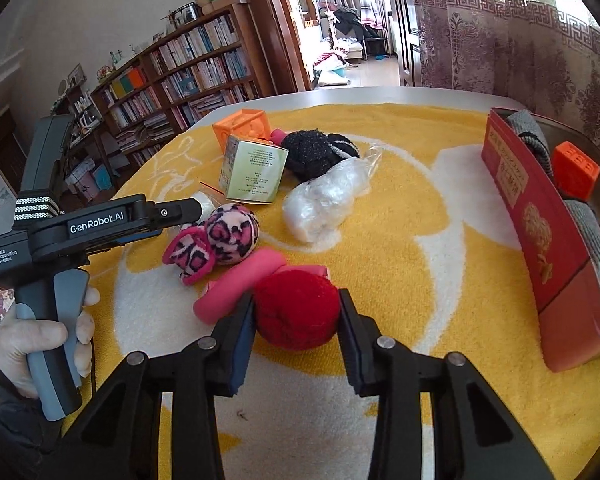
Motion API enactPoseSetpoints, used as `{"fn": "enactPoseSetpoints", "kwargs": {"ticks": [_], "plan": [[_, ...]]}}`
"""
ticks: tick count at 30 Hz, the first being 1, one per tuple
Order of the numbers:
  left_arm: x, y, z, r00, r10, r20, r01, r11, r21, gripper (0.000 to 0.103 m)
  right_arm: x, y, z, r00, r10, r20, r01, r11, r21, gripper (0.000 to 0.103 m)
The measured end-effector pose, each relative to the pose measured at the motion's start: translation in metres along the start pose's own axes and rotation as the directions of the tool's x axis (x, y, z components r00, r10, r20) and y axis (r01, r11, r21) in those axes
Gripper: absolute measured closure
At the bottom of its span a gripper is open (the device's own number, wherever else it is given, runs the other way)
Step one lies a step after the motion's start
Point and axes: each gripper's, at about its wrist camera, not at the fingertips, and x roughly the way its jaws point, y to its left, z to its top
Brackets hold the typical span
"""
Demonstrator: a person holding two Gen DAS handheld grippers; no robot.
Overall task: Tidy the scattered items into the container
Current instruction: 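Grasp the white bandage roll with the left gripper while the right grasps the red fuzzy ball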
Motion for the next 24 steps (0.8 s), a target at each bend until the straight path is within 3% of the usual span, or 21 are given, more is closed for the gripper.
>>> {"fn": "enactPoseSetpoints", "kwargs": {"ticks": [4,10,13,14,19,24], "plan": [[0.006,-0.013,-0.002,1.0,0.029,-0.003,-0.029,0.997,0.068,0.024,0.0,0.004,0.0,1.0,0.009,0.011,-0.009,1.0,-0.009,0.061],[0.01,-0.016,0.0,1.0,0.028,0.006,-0.029,0.996,0.081,0.025,0.0,0.003,-0.001,1.0,0.021,0.018,-0.021,1.0,-0.002,0.061],[0.011,-0.021,-0.001,1.0,0.013,0.002,-0.013,0.994,0.112,0.049,0.0,0.002,-0.001,0.999,0.024,0.021,-0.024,1.0,-0.002,0.061],[0.011,-0.024,-0.002,1.0,0.014,0.003,-0.014,0.992,0.127,0.052,-0.001,0.002,-0.001,0.999,0.024,0.023,-0.024,1.0,-0.002,0.061],[0.009,-0.042,-0.006,0.999,0.037,0.018,-0.04,0.977,0.21,0.059,0.0,0.0,0.0,0.999,0.023,0.028,-0.023,1.0,0.008,0.061],[0.003,-0.04,-0.007,0.998,0.044,0.042,-0.051,0.98,0.195,0.064,-0.003,-0.003,0.0,0.999,0.023,0.047,-0.023,1.0,0.014,0.061]]}}
